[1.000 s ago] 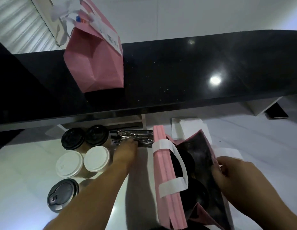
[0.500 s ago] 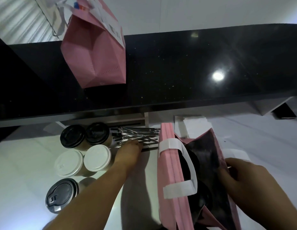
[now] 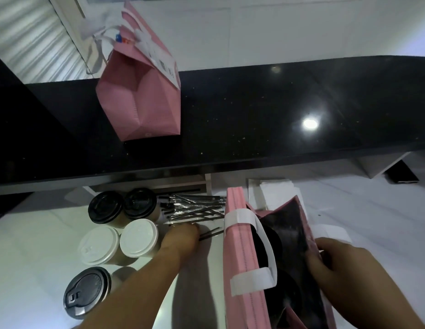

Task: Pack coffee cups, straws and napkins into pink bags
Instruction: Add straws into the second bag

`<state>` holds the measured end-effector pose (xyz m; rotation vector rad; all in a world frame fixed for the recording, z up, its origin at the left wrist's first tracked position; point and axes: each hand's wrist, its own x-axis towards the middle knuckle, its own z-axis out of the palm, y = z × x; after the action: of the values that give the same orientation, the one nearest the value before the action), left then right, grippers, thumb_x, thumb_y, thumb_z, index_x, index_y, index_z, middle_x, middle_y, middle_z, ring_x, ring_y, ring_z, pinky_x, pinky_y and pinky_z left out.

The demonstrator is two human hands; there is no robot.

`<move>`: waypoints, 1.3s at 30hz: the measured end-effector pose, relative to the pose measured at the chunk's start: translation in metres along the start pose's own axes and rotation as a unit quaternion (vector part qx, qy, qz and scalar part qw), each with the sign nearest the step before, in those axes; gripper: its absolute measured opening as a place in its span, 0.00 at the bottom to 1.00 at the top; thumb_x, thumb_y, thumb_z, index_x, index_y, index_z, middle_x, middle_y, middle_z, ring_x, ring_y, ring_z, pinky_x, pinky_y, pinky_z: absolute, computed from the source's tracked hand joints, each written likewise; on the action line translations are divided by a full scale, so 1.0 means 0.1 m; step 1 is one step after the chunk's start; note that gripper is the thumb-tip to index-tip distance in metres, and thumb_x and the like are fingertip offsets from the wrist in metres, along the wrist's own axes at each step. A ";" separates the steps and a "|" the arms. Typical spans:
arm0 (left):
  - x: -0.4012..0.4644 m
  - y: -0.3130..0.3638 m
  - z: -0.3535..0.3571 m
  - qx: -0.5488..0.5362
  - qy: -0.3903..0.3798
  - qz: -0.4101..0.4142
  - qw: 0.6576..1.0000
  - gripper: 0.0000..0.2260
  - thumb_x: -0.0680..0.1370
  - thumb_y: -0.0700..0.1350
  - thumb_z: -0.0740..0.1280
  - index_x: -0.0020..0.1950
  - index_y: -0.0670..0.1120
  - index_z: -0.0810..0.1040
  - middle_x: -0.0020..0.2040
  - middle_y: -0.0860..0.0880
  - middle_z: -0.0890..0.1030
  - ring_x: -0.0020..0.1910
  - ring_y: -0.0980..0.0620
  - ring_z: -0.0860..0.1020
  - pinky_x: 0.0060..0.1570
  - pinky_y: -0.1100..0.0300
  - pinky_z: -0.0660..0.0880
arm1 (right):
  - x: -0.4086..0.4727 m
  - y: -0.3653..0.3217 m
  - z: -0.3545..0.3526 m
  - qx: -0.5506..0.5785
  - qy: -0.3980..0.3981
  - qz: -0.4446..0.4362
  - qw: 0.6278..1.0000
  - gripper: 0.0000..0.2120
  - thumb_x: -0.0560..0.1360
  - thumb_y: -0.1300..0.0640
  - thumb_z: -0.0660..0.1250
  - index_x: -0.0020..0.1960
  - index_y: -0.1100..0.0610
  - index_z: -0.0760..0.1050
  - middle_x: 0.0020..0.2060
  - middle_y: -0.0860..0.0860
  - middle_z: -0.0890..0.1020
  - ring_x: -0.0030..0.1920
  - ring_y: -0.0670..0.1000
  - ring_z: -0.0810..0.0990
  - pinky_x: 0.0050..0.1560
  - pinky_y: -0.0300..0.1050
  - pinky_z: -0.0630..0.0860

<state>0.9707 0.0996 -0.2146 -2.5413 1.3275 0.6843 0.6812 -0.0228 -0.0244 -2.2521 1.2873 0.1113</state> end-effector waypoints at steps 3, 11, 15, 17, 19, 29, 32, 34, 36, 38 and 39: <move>-0.04 -0.03 0.08 -0.005 -0.006 0.011 1.000 0.15 0.83 0.41 0.56 0.67 0.44 0.77 0.65 0.43 0.80 0.66 0.42 0.79 0.64 0.50 0.75 | 0.02 0.04 0.04 -0.017 0.021 -0.010 1.000 0.16 0.79 0.46 0.63 0.35 0.51 0.72 0.27 0.46 0.78 0.33 0.48 0.76 0.33 0.39 0.70; -0.14 0.06 0.16 0.031 0.022 0.045 0.998 0.15 0.84 0.40 0.56 0.67 0.46 0.77 0.62 0.42 0.80 0.62 0.41 0.80 0.59 0.50 0.75 | -0.03 0.05 0.04 -0.035 0.020 -0.028 0.999 0.15 0.79 0.47 0.61 0.37 0.52 0.72 0.30 0.49 0.79 0.36 0.48 0.77 0.33 0.40 0.70; -0.16 0.11 0.15 0.037 0.016 0.044 0.998 0.18 0.82 0.38 0.57 0.67 0.50 0.79 0.63 0.43 0.82 0.62 0.41 0.81 0.59 0.50 0.78 | -0.05 0.09 0.02 -0.051 0.032 -0.035 0.998 0.16 0.79 0.47 0.60 0.36 0.53 0.71 0.29 0.49 0.78 0.34 0.48 0.77 0.35 0.45 0.74; -0.19 0.09 0.16 0.012 0.019 0.017 1.000 0.17 0.81 0.40 0.58 0.65 0.51 0.80 0.62 0.44 0.83 0.61 0.43 0.81 0.57 0.52 0.78 | -0.04 0.12 0.01 -0.059 0.037 -0.042 0.997 0.15 0.80 0.47 0.60 0.37 0.52 0.72 0.29 0.48 0.78 0.34 0.47 0.77 0.35 0.47 0.74; -0.25 0.07 0.09 -0.050 0.025 -0.029 0.998 0.13 0.81 0.45 0.60 0.60 0.46 0.81 0.58 0.44 0.84 0.58 0.43 0.82 0.53 0.54 0.77 | -0.04 0.15 0.00 -0.060 0.037 -0.047 0.996 0.15 0.80 0.47 0.59 0.37 0.51 0.73 0.30 0.47 0.78 0.34 0.47 0.77 0.35 0.46 0.74; -1.44 0.15 -1.26 -0.375 0.164 -0.070 0.910 0.03 0.74 0.42 0.73 0.45 0.51 0.83 0.34 0.55 0.86 0.33 0.63 0.81 0.39 0.61 0.76 | -0.08 0.23 -0.03 -0.031 0.039 -0.056 0.997 0.16 0.80 0.45 0.61 0.37 0.51 0.76 0.29 0.47 0.81 0.31 0.46 0.79 0.33 0.47 0.78; -1.95 0.44 -1.77 -0.419 0.106 -0.008 0.902 0.09 0.76 0.42 0.74 0.54 0.53 0.83 0.39 0.53 0.88 0.39 0.56 0.86 0.45 0.54 0.82 | -0.08 0.26 -0.03 -0.035 0.037 -0.057 0.997 0.15 0.80 0.45 0.61 0.39 0.51 0.77 0.31 0.46 0.82 0.33 0.47 0.80 0.36 0.48 0.80; -2.17 0.70 -1.99 -0.418 0.030 0.038 0.907 0.12 0.77 0.41 0.74 0.58 0.53 0.82 0.39 0.51 0.88 0.36 0.55 0.86 0.37 0.59 0.81 | -0.07 0.26 -0.03 -0.034 0.039 -0.061 0.997 0.17 0.80 0.45 0.60 0.37 0.52 0.76 0.30 0.48 0.81 0.32 0.48 0.80 0.36 0.50 0.80; -2.24 1.00 -2.07 -0.383 -0.020 0.073 0.921 0.13 0.76 0.40 0.73 0.59 0.54 0.82 0.39 0.49 0.88 0.34 0.54 0.86 0.34 0.61 0.81 | -0.07 0.26 -0.05 -0.025 0.032 -0.061 0.997 0.18 0.80 0.44 0.60 0.37 0.53 0.76 0.29 0.49 0.81 0.31 0.49 0.80 0.36 0.51 0.81; -2.14 1.25 -2.05 -0.303 -0.020 0.085 0.949 0.10 0.75 0.43 0.73 0.54 0.54 0.83 0.40 0.50 0.87 0.37 0.48 0.87 0.40 0.48 0.85 | -0.09 0.26 -0.06 -0.021 0.026 -0.063 0.997 0.18 0.80 0.44 0.59 0.37 0.53 0.77 0.30 0.48 0.82 0.32 0.49 0.81 0.36 0.49 0.81; -2.05 1.36 -2.02 -0.264 -0.018 0.085 0.961 0.08 0.74 0.43 0.72 0.51 0.53 0.84 0.40 0.51 0.87 0.38 0.48 0.87 0.41 0.45 0.85 | -0.10 0.26 -0.07 -0.021 0.024 -0.065 0.997 0.18 0.80 0.44 0.59 0.38 0.52 0.77 0.30 0.48 0.82 0.33 0.49 0.81 0.36 0.49 0.81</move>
<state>0.8220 0.0945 0.0665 -2.8022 1.5284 1.2625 0.6535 -0.0282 -0.0258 -2.3795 1.1695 0.0369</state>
